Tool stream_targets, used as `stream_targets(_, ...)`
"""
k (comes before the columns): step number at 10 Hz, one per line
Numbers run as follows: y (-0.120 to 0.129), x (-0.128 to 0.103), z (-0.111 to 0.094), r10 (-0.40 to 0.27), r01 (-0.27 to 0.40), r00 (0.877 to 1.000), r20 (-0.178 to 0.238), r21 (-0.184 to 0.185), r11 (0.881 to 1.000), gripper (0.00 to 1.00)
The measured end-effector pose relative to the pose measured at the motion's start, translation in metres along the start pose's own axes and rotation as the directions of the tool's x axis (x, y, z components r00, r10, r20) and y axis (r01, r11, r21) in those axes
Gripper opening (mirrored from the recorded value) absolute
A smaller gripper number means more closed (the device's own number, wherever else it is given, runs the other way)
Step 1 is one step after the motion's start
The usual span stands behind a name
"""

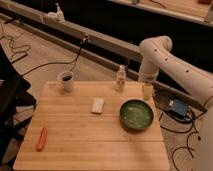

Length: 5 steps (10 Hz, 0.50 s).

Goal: Place the pepper in the ceramic bowl

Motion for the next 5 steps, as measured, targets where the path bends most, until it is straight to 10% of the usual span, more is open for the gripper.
stream_targets(5, -0.011, -0.041, 0.004, -0.112, 0.112, 0.994, 0.011, 0.029, 0.993, 0.78)
